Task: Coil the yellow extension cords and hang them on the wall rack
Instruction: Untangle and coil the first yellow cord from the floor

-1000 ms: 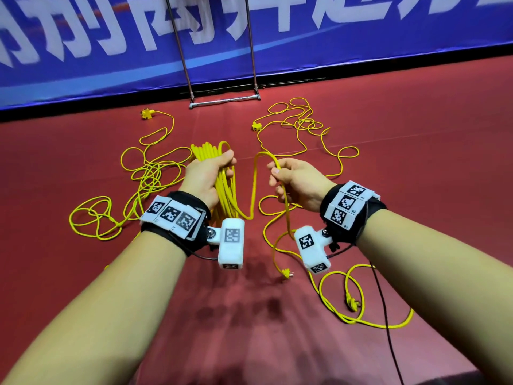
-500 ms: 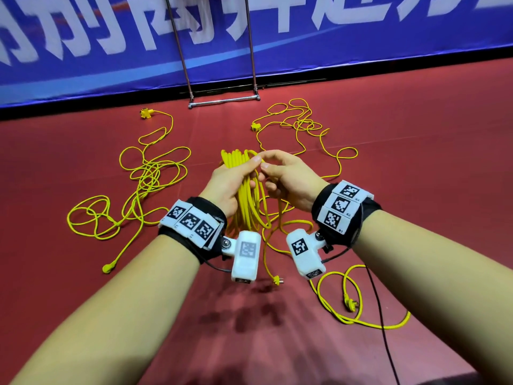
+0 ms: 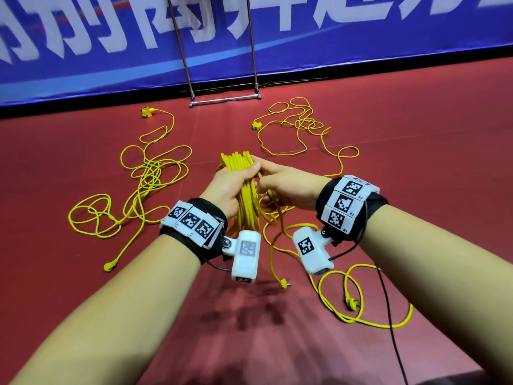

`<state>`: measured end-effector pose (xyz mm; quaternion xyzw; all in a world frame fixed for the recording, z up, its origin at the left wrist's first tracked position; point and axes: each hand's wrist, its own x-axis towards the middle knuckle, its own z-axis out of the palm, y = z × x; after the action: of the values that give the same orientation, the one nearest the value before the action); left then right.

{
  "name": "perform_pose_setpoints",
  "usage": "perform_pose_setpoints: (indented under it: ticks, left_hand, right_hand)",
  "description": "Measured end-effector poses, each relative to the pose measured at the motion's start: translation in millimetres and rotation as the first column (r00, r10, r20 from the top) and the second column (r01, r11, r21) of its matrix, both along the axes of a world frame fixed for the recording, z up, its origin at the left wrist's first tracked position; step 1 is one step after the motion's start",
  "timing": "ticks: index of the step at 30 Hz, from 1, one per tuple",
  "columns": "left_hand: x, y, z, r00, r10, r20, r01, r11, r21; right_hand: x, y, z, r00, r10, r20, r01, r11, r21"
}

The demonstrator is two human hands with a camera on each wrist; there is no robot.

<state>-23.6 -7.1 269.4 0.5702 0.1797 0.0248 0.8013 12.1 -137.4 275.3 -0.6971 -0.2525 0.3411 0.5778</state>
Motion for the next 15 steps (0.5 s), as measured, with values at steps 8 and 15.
perform_pose_setpoints:
  ticks: [8,15]
  left_hand:
    - [10.1,13.6,0.0,0.996,0.07,-0.06,-0.072,0.997,-0.021]
    - [7.1,20.7,1.2,0.987,0.097,-0.127,-0.103,0.993,-0.048]
  right_hand:
    - [5.2,-6.2,-2.3,0.997,-0.07,-0.041,0.071,0.997,0.034]
    - [0.5,-2.4,-4.9,0.99,-0.057,0.13,0.057,0.998,0.001]
